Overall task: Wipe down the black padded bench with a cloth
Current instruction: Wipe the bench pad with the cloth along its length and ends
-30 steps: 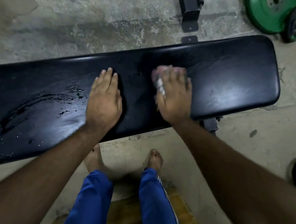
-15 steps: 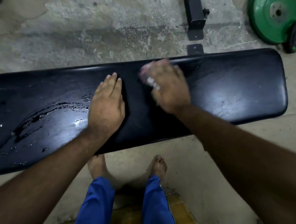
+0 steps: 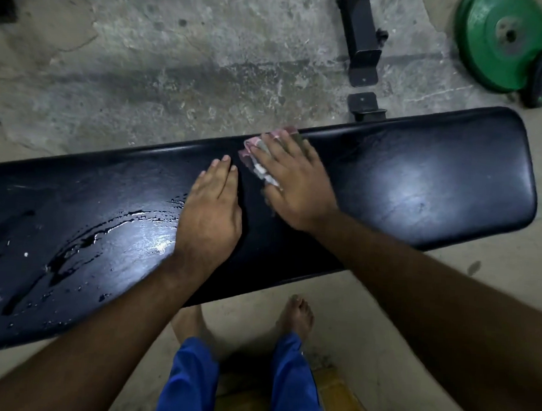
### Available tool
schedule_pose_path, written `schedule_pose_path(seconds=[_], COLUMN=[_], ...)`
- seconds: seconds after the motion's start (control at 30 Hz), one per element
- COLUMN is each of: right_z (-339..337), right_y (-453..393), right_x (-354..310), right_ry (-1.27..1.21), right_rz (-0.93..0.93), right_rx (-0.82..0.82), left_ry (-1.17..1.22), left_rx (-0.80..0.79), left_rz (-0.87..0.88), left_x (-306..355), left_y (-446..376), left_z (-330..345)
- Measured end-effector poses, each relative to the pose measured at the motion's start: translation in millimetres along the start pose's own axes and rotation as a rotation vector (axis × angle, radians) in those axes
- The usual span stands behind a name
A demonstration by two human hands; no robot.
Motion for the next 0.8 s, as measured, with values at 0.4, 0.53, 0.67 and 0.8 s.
schedule_pose_path(seconds=[0.4, 0.53, 0.67, 0.8], right_z=[-5.7, 12.2, 3.4, 14.9], right_y=[4.3, 41.4, 46.2, 56.9], right_x=[3.3, -51.5, -18.0, -69.3], right_ry=[-0.055, -0.043, -0.061, -0.062], right_rz=[0.485, 0.169, 0.394, 0.229], right_rx=[0.102, 0.064, 0.109, 0.079], left_ry=[0.001, 0.002, -0.004, 0.008], left_rx=[-0.058, -0.047, -0.048, -0.010], left_rz=[0.047, 0.048, 0.050, 0.035], left_x=[-3.9, -7.4, -6.8, -10.2], left_y=[7.4, 15.0, 21.2, 23.3], left_z=[-3.7, -5.6, -5.2, -5.0])
Point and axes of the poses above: each hand's wrist, its own y-axis away from the middle knuckle, its own z-axis out of the palm, x = y × z, the point moved 3 cm from there along -y, towards the middle knuckle, and after that the axes turned 4 degrees about y, right-handed, at the moved point
